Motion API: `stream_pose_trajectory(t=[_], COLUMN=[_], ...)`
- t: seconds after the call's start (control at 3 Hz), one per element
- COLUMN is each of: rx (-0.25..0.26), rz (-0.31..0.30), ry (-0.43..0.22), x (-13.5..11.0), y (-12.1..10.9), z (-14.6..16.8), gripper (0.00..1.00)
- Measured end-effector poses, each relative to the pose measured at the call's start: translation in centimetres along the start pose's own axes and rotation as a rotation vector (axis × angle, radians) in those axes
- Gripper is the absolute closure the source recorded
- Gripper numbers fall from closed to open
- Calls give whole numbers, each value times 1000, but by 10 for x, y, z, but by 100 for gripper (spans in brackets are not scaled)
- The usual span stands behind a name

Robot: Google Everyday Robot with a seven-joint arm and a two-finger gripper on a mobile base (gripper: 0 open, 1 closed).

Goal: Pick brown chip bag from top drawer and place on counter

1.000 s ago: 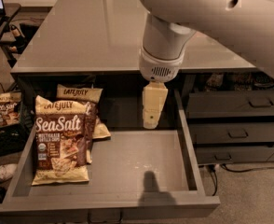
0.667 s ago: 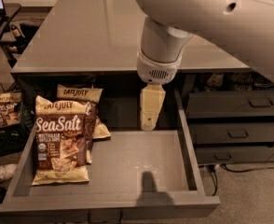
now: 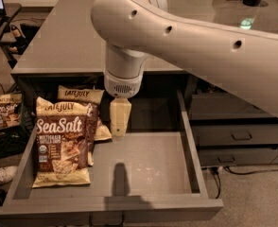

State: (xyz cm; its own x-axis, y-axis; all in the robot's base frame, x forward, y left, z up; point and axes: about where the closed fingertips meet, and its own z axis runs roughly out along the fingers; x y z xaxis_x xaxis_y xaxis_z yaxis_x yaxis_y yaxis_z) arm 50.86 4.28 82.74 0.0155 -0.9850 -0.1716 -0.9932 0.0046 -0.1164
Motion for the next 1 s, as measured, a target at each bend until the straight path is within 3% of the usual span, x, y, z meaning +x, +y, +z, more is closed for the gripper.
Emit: stream_pose_trajectory(t=[0.33, 0.67, 1.0], rx=[0, 48, 48], rz=[0, 5, 5], ry=[0, -30, -30], x=[0, -54, -54], y=[0, -23, -23], z=[0, 43, 43], gripper=[0, 0, 0])
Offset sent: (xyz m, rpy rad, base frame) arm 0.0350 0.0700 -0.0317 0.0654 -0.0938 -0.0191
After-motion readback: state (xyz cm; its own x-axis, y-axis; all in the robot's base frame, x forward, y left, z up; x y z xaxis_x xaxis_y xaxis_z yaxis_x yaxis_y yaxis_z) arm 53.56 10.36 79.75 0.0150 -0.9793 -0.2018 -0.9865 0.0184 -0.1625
